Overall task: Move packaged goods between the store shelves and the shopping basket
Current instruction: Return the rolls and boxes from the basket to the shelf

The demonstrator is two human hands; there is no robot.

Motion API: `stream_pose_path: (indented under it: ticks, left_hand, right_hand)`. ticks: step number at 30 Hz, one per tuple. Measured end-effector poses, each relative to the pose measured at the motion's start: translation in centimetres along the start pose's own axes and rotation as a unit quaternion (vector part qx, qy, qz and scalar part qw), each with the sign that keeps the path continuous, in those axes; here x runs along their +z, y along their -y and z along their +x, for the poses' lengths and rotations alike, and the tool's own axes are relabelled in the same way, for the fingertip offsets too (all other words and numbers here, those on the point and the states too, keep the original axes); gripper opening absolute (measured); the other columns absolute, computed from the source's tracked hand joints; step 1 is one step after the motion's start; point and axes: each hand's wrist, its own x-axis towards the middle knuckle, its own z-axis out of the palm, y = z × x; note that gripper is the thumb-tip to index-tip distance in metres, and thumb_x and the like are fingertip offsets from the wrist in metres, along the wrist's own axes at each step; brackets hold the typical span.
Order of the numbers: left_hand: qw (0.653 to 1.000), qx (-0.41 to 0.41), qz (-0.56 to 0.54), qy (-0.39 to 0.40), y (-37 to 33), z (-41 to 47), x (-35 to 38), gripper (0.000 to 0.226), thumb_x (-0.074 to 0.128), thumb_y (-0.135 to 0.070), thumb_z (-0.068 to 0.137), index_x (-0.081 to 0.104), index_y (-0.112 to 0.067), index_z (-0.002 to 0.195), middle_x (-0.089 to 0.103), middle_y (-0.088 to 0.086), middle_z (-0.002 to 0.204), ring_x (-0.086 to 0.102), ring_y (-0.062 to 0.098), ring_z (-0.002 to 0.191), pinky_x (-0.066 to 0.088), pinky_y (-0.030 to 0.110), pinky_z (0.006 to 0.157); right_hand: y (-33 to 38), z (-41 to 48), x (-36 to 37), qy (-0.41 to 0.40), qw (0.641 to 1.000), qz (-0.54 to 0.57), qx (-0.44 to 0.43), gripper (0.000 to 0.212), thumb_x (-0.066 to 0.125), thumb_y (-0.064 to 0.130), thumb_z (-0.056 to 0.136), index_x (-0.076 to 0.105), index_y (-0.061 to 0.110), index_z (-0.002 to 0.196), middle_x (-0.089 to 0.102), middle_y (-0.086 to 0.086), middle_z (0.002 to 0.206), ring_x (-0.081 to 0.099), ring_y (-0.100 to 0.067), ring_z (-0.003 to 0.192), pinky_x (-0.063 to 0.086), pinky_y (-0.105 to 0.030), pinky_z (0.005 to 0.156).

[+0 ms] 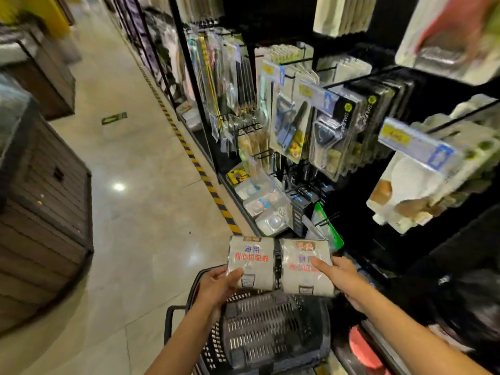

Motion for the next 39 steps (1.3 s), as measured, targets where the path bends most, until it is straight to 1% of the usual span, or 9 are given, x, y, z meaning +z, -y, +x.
stream_pose_path:
  ticks: [3,8,13,16,22,26,30,36,39]
  left_hand:
    - [0.997,0.007,0.045,0.058,-0.2,-0.4,0.1,0.04,0.075,-0.008,0.077,0.059,0.003,0.112,0.07,0.021,0.102,0.069,0.032,0.091,0.059,0.039,0.077]
    - [0.983,0.028,0.103,0.152,0.7,-2.8,1.4,0.029,0.07,-0.002,0.081,0.062,0.007,0.107,0.069,0.023,0.101,0.066,0.033,0.089,0.056,0.042,0.082]
    - [0.956,0.014,0.163,0.243,2.4,-6.6,3.9,0.042,0.07,-0.003,0.082,0.056,0.008,0.12,0.068,0.021,0.105,0.066,0.02,0.076,0.055,0.025,0.057]
    - [0.937,-0.011,0.181,0.299,3.8,-9.3,6.5,0.038,0.067,0.001,0.083,0.056,0.01,0.118,0.067,0.024,0.106,0.068,0.021,0.075,0.058,0.024,0.058]
    - [0.882,-0.002,0.246,0.401,7.3,-16.1,12.2,0.018,0.064,-0.003,0.087,0.063,0.002,0.105,0.068,0.01,0.088,0.068,0.005,0.058,0.053,0.015,0.052]
    - [0.843,-0.012,0.3,0.446,10.4,-19.6,17.6,0.016,0.064,-0.007,0.087,0.066,0.0,0.101,0.072,0.01,0.09,0.069,0.012,0.07,0.053,0.024,0.069]
    - [0.819,-0.025,0.333,0.466,14.1,-23.2,22.8,0.007,0.063,-0.009,0.088,0.065,-0.008,0.095,0.072,-0.001,0.07,0.068,0.005,0.059,0.053,0.02,0.056]
    - [0.812,-0.031,0.346,0.469,20.1,-27.2,29.7,0.033,0.065,-0.009,0.087,0.06,-0.005,0.12,0.07,0.012,0.108,0.067,0.017,0.086,0.055,0.021,0.063]
    - [0.826,-0.038,0.34,0.449,22.1,-28.0,32.4,0.041,0.067,-0.009,0.086,0.056,-0.004,0.125,0.069,0.011,0.11,0.067,0.016,0.085,0.055,0.023,0.062]
  right_hand:
    - [-1.1,-3.1,-0.2,-0.063,0.998,0.024,0.005,0.021,0.068,0.025,0.084,0.067,0.007,0.095,0.071,-0.004,0.082,0.068,-0.014,0.069,0.051,-0.018,0.053]
    - [-4.3,-9.7,-1.0,-0.166,0.982,0.088,0.004,0.023,0.074,0.025,0.078,0.071,0.006,0.091,0.074,-0.011,0.089,0.07,-0.029,0.086,0.052,-0.051,0.089]
    - [-6.3,-18.1,-2.9,-0.248,0.959,0.136,0.01,0.025,0.072,0.025,0.081,0.069,0.005,0.097,0.073,-0.013,0.095,0.07,-0.028,0.088,0.055,-0.044,0.085]
    - [-7.6,-23.1,-4.7,-0.295,0.941,0.164,0.001,0.02,0.068,0.022,0.085,0.068,0.006,0.097,0.072,-0.009,0.095,0.069,-0.022,0.083,0.056,-0.028,0.069]
    - [-10.8,-31.5,-9.3,-0.379,0.906,0.187,0.007,0.027,0.066,0.031,0.086,0.069,0.008,0.101,0.073,-0.008,0.097,0.069,-0.018,0.085,0.052,-0.023,0.064]
    - [-13.1,-36.3,-13.3,-0.41,0.885,0.219,0.003,0.024,0.064,0.026,0.088,0.066,0.006,0.101,0.072,-0.005,0.09,0.068,-0.013,0.078,0.05,-0.018,0.054]
    - [-16.0,-40.2,-18.4,-0.435,0.873,0.22,0.014,0.033,0.065,0.031,0.087,0.065,0.004,0.105,0.072,-0.007,0.098,0.068,-0.018,0.086,0.053,-0.025,0.066]
    - [-19.5,-44.6,-25.6,-0.451,0.866,0.213,0.03,0.029,0.061,0.027,0.091,0.066,0.0,0.081,0.07,-0.012,0.08,0.067,-0.014,0.065,0.049,-0.018,0.053]
    - [-21.0,-45.0,-28.5,-0.458,0.869,0.181,0.049,0.06,0.061,0.04,0.089,0.06,-0.02,0.088,0.066,-0.033,0.087,0.066,-0.039,0.081,0.047,-0.031,0.065]
